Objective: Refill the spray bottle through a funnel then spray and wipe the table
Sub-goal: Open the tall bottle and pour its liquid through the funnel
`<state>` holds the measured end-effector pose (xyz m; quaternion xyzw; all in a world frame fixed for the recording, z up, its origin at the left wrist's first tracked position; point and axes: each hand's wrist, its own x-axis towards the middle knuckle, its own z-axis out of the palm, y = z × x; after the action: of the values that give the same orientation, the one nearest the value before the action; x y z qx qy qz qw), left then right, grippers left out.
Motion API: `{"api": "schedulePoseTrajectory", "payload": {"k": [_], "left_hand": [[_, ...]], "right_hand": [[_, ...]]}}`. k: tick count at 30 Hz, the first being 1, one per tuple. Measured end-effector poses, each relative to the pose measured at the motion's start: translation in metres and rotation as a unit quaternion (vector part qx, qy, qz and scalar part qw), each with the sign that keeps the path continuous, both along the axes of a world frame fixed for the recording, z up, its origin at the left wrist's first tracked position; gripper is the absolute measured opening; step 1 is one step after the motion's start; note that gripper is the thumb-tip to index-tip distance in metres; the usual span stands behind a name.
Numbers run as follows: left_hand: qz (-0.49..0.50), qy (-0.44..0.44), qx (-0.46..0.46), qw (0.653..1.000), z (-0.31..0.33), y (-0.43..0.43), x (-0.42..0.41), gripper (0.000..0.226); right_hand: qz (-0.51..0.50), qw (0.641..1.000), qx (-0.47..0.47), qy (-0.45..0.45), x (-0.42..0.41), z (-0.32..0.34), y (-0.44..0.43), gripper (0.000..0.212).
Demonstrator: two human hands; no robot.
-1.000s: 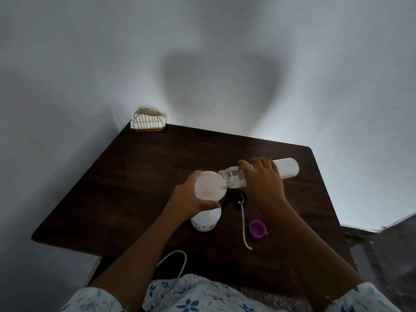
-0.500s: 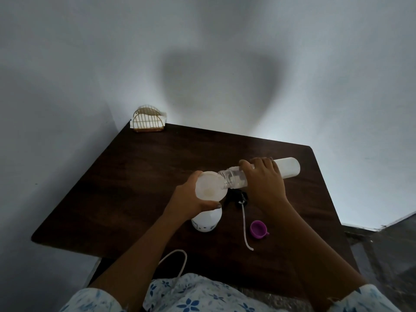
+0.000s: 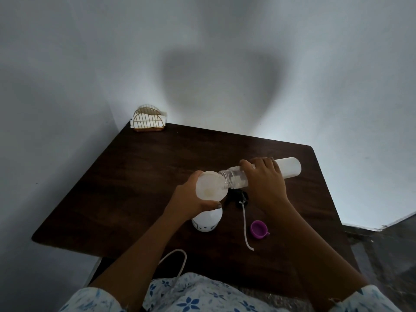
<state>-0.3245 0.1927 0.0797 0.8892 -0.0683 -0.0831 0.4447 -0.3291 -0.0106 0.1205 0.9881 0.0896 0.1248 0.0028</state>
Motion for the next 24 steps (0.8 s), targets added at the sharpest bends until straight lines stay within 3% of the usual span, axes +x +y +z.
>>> {"api": "schedulePoseTrajectory", "payload": {"k": [24], "left_hand": [[-0.01, 0.002, -0.004, 1.0, 0.0001, -0.0018, 0.0016, 0.091]], "right_hand": [[-0.008, 1.0, -0.008, -0.01, -0.0009, 0.0008, 0.0001, 0.062]]}}
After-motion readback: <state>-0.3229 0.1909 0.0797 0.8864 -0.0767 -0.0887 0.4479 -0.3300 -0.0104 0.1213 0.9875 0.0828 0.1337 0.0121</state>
